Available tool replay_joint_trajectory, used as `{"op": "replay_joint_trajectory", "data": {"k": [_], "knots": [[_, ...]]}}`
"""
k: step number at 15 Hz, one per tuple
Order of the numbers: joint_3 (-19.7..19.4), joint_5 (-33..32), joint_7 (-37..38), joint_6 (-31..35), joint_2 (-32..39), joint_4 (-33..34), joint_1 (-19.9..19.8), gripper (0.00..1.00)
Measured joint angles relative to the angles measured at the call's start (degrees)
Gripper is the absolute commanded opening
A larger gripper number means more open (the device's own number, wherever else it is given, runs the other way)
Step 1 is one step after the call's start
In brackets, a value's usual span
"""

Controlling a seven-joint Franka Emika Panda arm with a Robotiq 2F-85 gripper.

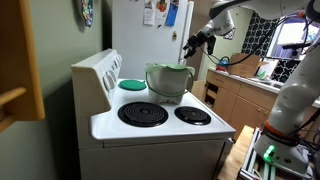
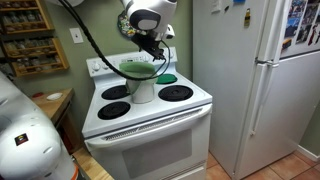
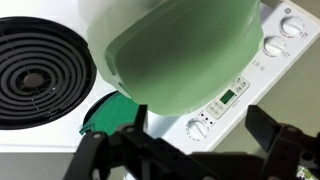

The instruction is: Open the bin

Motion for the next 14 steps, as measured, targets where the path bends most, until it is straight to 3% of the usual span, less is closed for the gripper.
{"op": "replay_joint_trajectory", "data": {"k": [6,14], "knots": [[-0.41,0.48,0.0,-0.44,0.86,0.94,0.07,1.0],[-0.81,0.85,-1.94,-8.49,13.58,12.93,0.15,1.0]]}}
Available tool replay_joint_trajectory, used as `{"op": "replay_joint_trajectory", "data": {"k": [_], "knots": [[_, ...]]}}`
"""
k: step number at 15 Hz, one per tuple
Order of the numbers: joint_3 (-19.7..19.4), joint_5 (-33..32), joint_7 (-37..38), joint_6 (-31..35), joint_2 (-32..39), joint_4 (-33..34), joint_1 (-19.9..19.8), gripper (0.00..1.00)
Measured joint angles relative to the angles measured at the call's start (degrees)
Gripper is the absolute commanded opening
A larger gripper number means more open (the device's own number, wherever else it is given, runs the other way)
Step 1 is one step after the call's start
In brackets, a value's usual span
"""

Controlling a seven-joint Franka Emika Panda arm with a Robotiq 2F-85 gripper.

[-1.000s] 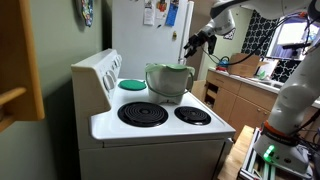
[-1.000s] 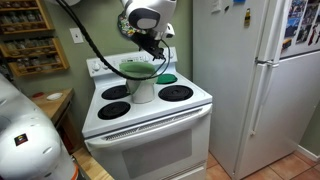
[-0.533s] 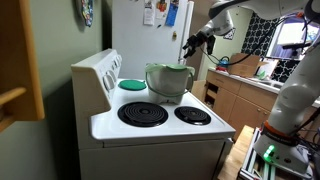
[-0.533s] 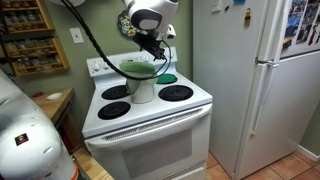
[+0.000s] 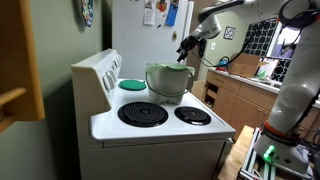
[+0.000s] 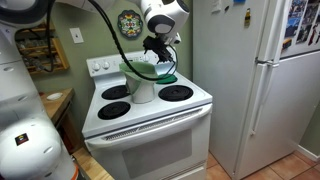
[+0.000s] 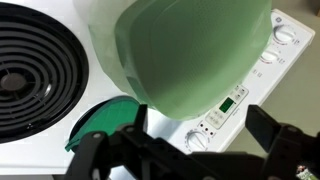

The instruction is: Open the bin

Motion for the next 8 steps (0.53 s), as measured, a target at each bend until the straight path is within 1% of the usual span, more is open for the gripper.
{"op": "replay_joint_trajectory", "data": {"k": [4,8], "knots": [[1.95,0.18,-1.31,0.0,5.07,4.37,0.17,1.0],[3.17,0.06,-1.17,0.0,8.46,6.42,0.19,1.0]]}}
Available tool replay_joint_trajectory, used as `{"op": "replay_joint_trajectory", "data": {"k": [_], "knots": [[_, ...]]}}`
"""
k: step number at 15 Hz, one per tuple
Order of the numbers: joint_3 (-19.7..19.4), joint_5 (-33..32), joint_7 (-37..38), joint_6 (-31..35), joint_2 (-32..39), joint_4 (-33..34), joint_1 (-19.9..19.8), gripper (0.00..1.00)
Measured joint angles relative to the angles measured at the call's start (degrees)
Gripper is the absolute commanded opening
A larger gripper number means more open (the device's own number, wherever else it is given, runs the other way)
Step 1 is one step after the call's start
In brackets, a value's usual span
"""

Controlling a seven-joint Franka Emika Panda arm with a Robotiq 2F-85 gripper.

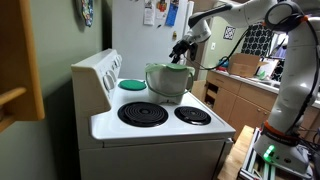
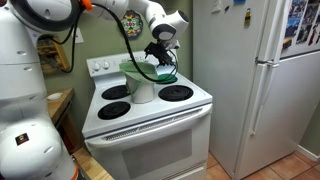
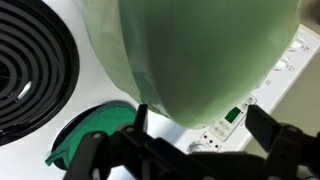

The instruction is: Open the bin

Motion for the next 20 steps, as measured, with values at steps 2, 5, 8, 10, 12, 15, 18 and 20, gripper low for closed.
{"op": "replay_joint_trajectory", "data": {"k": [2,5,8,10,12,15,18,20], "knots": [[0.02,-0.62,0.32,0.0,1.18,0.29,-0.04,1.0],[0.02,-1.24,0.68,-0.04,2.46,0.62,-0.16,1.0],[0.03,-1.29,1.63,-1.52,3.13,0.71,-0.2,1.0],[0.04,-1.28,2.73,-3.78,3.43,1.01,-0.38,1.0],[0.03,-1.25,3.95,-5.94,3.62,1.34,-0.68,1.0],[0.02,-0.97,5.28,-8.08,3.68,1.55,-1.25,1.0],[0.01,-0.59,5.82,-9.67,3.74,2.07,-1.96,1.0],[-0.02,-0.44,5.82,-10.21,3.75,2.62,-2.4,1.0]]}}
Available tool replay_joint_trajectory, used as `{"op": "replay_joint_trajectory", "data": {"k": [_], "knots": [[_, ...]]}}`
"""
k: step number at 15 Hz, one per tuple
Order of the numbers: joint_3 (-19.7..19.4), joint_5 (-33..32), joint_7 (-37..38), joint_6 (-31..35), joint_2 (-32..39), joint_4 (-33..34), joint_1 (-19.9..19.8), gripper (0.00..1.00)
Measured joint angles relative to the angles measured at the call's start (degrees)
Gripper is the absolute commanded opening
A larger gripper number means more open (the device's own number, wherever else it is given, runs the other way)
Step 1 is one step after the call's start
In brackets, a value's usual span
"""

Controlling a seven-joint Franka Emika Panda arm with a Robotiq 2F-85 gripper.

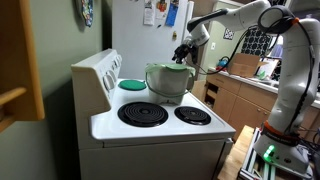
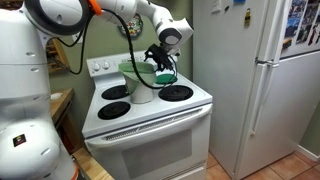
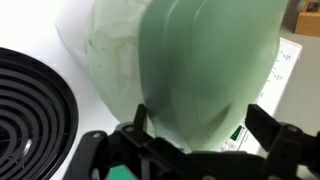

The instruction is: Open the bin

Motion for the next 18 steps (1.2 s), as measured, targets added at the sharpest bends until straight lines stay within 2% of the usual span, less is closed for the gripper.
{"op": "replay_joint_trajectory", "data": {"k": [9,18], "knots": [[-0.01,1.15,0.0,-3.11,0.18,1.79,-0.62,1.0],[-0.38,7.15,-0.11,-10.67,-0.56,3.33,-2.31,1.0]]}}
